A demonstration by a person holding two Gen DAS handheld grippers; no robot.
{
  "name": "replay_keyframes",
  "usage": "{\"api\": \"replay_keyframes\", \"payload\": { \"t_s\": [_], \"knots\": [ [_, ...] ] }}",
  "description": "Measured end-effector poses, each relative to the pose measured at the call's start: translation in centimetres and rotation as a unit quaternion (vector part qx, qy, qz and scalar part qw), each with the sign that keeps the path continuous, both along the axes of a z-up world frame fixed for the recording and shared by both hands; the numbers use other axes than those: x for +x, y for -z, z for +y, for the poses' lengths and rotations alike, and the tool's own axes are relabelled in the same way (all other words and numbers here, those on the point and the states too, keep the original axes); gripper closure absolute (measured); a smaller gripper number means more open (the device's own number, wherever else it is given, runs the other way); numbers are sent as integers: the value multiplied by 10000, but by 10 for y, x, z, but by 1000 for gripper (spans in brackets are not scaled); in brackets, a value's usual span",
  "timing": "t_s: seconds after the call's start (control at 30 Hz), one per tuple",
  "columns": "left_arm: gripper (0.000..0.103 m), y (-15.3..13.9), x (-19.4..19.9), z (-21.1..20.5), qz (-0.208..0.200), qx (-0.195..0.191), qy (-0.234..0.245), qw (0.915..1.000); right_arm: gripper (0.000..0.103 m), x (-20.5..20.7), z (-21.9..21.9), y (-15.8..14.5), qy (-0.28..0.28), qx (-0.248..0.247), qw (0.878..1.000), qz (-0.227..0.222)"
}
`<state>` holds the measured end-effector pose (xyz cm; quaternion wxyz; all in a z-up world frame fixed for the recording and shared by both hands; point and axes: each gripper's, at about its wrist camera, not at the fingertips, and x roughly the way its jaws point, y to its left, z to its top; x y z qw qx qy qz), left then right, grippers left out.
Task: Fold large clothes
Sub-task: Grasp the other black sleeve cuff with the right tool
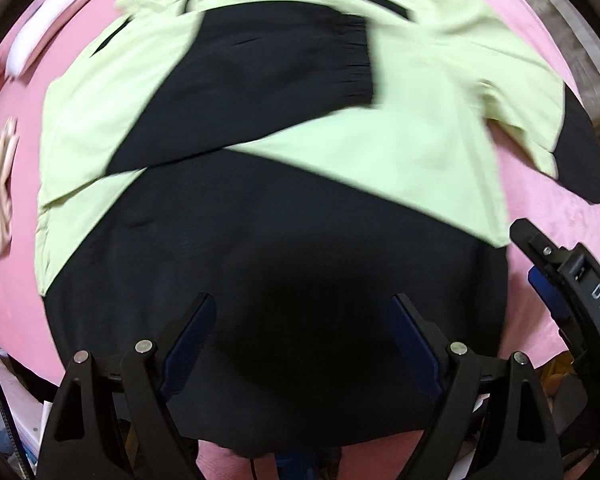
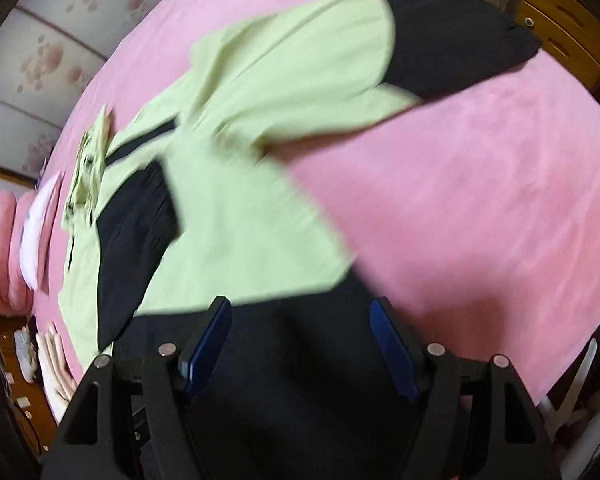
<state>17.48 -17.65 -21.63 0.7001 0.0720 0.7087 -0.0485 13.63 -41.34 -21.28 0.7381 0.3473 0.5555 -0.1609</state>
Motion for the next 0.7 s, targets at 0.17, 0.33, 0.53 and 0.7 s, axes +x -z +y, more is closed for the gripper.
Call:
{"api": "replay_keyframes", "payload": {
  "t_s": [0.17,0.33,0.53,0.7],
  "knots": [
    [17,2,-1,-73,54,72,247,9997,31,-9,-82,6,263,36,9996,-47],
    [17,9,17,-141,44,290,511,9983,31,-13,-154,16,551,17,9984,-148],
    [17,15,28,-189,187,333,517,9979,31,-17,-223,30,1208,-63,9923,-273],
    [17,19,32,-218,224,390,592,9972,31,-16,-257,43,1961,135,9791,-515]
  ]
}}
